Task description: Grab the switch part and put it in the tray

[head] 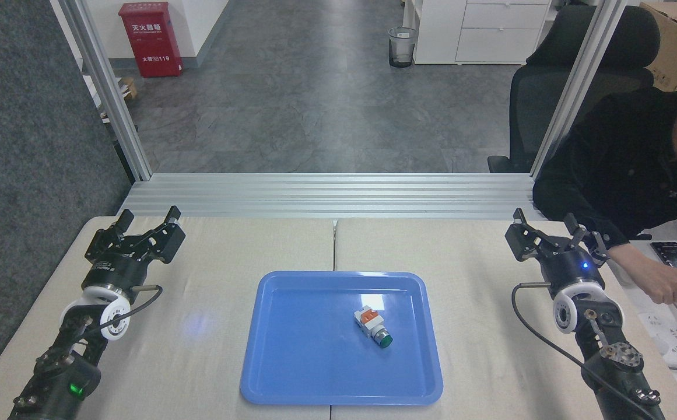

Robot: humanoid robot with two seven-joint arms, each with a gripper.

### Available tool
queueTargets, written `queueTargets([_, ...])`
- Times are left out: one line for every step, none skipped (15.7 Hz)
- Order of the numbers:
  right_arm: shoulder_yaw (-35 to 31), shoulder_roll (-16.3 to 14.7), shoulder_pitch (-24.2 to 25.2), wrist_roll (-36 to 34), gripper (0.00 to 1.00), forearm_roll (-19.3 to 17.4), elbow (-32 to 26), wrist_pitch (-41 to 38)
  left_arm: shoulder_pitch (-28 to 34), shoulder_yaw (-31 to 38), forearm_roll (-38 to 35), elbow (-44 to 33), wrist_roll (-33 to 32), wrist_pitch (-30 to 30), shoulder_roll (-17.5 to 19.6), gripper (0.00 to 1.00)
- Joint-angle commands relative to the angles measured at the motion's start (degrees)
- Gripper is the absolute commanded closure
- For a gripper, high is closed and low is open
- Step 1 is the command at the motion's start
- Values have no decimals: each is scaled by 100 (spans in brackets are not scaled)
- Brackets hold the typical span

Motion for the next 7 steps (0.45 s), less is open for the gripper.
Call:
queueTargets([-189,-423,34,4,0,-45,96,-64,1,0,0,0,-4,4,0,0])
queueTargets([-189,-423,26,4,0,-45,96,-64,-8,0,0,0,-4,4,0,0])
queueTargets([-189,-414,26,4,0,-45,96,-64,1,0,0,0,-4,4,0,0])
queueTargets([-189,-414,34,4,0,-53,87,-73,1,0,0,0,-4,-5,0,0])
queueTargets([-189,-414,34,4,0,-53,87,-73,1,0,0,0,-4,-5,0,0])
queueTargets([-189,-405,34,4,0,-53,87,-73,1,0,0,0,-4,4,0,0])
queueTargets([-180,-397,34,4,0,-53,79,-73,1,0,0,0,-4,-5,0,0])
